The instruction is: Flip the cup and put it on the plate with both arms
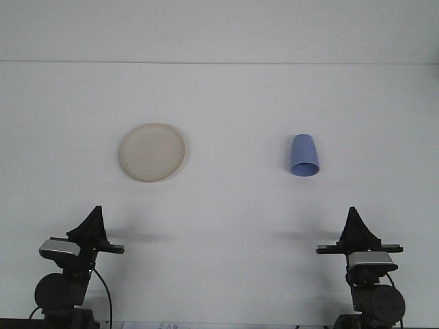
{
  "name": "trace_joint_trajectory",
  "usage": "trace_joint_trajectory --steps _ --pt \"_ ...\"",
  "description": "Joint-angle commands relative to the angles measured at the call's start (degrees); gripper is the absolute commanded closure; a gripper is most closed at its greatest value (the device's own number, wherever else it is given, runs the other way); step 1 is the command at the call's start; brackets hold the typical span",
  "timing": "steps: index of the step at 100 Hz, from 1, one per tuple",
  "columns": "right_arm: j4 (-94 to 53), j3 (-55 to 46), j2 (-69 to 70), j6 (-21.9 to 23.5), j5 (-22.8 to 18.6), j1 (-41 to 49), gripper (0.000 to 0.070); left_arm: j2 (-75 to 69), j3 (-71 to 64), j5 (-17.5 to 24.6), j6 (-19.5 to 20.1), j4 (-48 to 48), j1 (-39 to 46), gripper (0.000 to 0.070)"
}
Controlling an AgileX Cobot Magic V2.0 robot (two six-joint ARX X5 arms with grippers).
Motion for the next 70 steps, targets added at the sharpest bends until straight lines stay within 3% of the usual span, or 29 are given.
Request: trace_joint_trajectory --steps 1,70 --pt "0.5 -0.1 0.0 0.5 0.0 0.1 0.0700 -0.1 -1.0 -0.2 0.7 0.7 0.0 0.0687" --pt "2.7 -0.1 0.0 0.5 0.0 0.1 0.0700 -0.1 -1.0 -0.2 0.7 0.9 0.0 0.0687"
